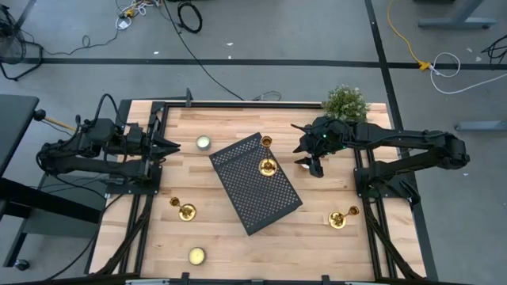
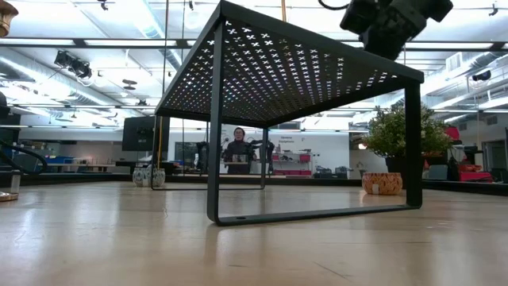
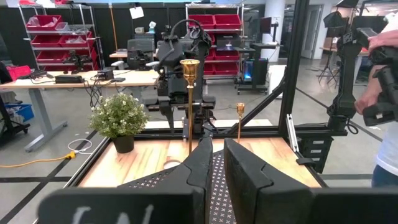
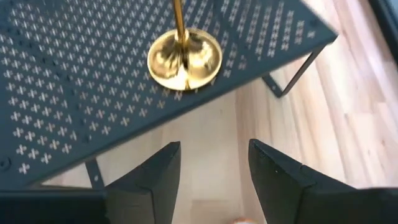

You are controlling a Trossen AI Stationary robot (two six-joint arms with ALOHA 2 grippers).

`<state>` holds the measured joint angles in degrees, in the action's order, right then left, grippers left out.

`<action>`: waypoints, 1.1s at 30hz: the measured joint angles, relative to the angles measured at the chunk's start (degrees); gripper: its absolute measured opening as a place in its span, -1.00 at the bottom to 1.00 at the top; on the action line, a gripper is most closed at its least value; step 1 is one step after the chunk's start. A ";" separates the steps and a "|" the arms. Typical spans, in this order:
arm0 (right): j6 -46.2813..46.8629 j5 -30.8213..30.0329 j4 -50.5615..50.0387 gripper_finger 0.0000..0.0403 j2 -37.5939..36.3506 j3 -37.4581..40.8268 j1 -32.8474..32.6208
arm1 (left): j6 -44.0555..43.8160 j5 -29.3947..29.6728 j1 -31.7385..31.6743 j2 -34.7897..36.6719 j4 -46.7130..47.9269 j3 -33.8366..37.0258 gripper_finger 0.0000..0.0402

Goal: Pick & Place candle stick holders
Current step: Put the orange scented candle on the shelf

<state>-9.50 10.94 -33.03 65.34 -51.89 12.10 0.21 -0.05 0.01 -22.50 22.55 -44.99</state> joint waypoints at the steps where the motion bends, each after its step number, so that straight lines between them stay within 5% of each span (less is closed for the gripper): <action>1: 0.00 0.00 -0.02 -0.06 0.00 0.43 0.00 | 0.00 0.00 0.02 0.00 0.00 0.00 -0.77; 21: 4.81 -4.56 0.19 -0.03 0.02 8.02 1.86 | 0.00 0.00 0.02 0.00 0.00 0.00 -0.77; 33: 6.07 -7.93 -0.05 0.51 0.02 11.43 3.83 | 0.00 0.00 0.00 0.00 0.00 0.00 -0.77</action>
<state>-3.43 3.01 -33.08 65.36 -40.46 15.93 0.21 -0.05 0.01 -22.50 22.55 -44.99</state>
